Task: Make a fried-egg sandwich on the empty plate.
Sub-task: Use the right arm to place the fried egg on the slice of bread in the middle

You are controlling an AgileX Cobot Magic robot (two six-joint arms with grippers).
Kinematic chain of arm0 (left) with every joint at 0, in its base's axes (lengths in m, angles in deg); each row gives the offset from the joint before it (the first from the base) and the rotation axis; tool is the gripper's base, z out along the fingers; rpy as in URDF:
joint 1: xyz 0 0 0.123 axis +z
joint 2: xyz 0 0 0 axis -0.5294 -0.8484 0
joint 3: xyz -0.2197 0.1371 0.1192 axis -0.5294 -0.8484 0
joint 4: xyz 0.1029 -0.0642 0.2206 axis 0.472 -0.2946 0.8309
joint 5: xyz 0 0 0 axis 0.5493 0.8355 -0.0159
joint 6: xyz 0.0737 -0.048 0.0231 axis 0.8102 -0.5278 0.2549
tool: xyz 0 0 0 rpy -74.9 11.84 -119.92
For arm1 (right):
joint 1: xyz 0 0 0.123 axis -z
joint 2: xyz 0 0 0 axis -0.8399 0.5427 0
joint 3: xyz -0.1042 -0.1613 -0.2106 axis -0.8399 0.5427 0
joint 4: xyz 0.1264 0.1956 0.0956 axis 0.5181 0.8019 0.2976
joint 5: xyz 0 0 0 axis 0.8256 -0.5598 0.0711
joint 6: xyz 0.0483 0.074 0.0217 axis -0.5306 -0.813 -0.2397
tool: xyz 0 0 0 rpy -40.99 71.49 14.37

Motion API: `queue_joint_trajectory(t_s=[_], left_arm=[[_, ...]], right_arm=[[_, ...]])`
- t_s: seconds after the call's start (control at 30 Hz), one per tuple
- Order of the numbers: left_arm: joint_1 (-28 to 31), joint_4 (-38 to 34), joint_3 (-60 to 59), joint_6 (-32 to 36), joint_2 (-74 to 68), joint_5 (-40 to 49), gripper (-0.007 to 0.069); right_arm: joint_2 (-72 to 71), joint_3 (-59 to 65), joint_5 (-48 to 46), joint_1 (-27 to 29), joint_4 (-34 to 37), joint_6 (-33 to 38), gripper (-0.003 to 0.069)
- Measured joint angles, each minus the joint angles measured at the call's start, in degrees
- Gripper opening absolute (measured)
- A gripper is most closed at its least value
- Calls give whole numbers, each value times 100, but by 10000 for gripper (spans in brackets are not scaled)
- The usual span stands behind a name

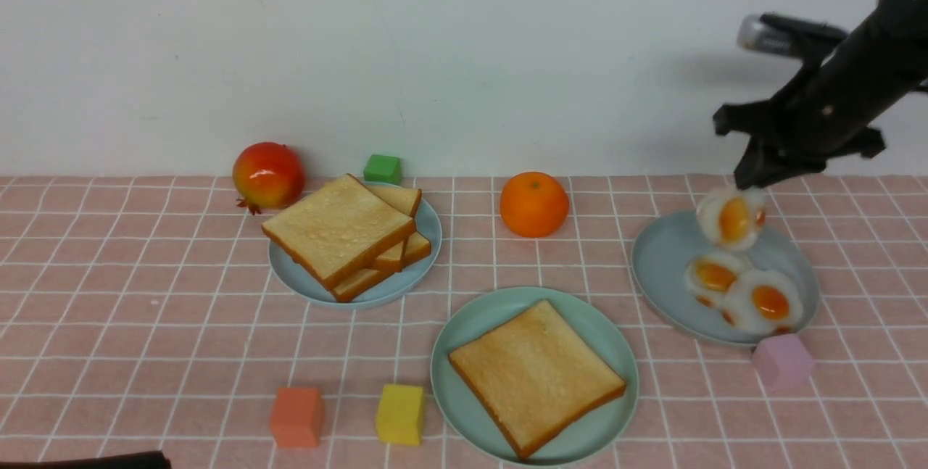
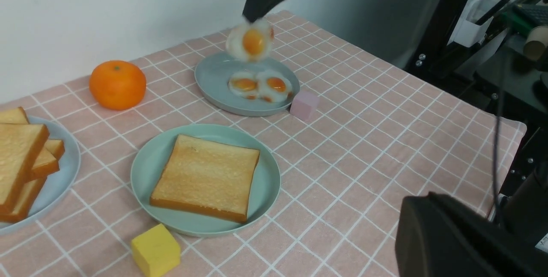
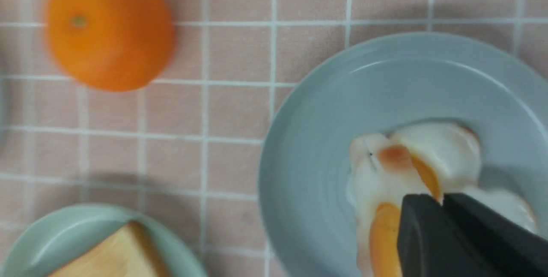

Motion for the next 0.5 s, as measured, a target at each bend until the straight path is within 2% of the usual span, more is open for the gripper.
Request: queue_joint_trajectory(t_s=[0.23,0.37,0.5], left_arm=[[0,34,0,0,0,-5,12],[0,34,0,0,0,-25,13],[0,34,0,0,0,-65,13]], right_arm=[[-1175,1280,253,0,35,3,60],[-1397,1567,158,0,274,24,60],[-1439,1666,-207,0,1032,479,60]])
